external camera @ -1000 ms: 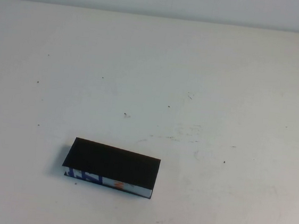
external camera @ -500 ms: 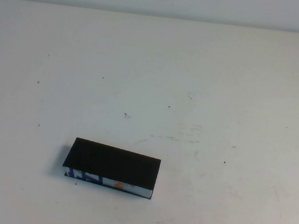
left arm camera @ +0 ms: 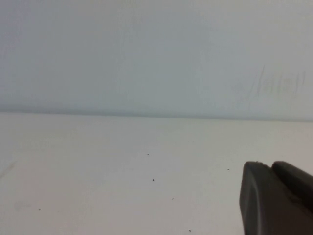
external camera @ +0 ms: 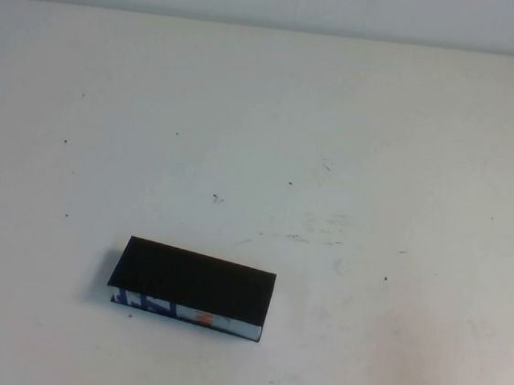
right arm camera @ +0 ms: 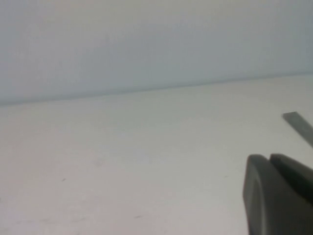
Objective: Return glasses to glasses case
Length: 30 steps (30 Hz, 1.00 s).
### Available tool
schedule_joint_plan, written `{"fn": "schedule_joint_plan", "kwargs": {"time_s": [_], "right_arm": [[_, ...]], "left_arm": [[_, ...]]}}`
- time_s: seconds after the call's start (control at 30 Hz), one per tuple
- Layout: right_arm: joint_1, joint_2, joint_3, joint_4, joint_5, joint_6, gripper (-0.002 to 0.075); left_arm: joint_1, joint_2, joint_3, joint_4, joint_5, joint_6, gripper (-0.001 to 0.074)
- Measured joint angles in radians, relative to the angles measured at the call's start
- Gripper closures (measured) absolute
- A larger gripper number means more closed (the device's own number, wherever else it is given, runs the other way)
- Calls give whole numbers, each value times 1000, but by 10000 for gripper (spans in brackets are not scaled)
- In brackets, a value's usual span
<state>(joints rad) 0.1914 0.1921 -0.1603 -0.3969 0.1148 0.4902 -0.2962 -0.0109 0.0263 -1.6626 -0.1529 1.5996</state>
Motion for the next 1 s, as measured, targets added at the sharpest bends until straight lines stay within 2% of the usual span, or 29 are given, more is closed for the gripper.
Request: {"fn": "schedule_joint_plan", "kwargs": {"time_s": [0.1, 0.2, 0.37, 0.6, 0.8, 0.87, 1.0], "right_arm": [[-145, -66, 95, -14, -86, 7, 740], [-201, -157, 151, -18, -104, 11, 740], [-208, -201, 184, -18, -115, 32, 740], [-153, -201, 188, -18, -115, 40, 740], [-152, -201, 188, 3, -115, 33, 740], [-151, -201, 188, 119, -86, -61, 740], [-151, -201, 188, 464, 50, -479, 740]], "left_arm": [[0, 0, 0, 0, -5, 0, 735], [0, 0, 0, -2, -8, 0, 735], [0, 0, 0, -2, -10, 0, 735], [0, 0, 0, -2, -19, 0, 735], [0, 0, 0, -2, -19, 0, 735], [0, 0, 0, -2, -19, 0, 735], [0, 0, 0, -2, -19, 0, 735]]}}
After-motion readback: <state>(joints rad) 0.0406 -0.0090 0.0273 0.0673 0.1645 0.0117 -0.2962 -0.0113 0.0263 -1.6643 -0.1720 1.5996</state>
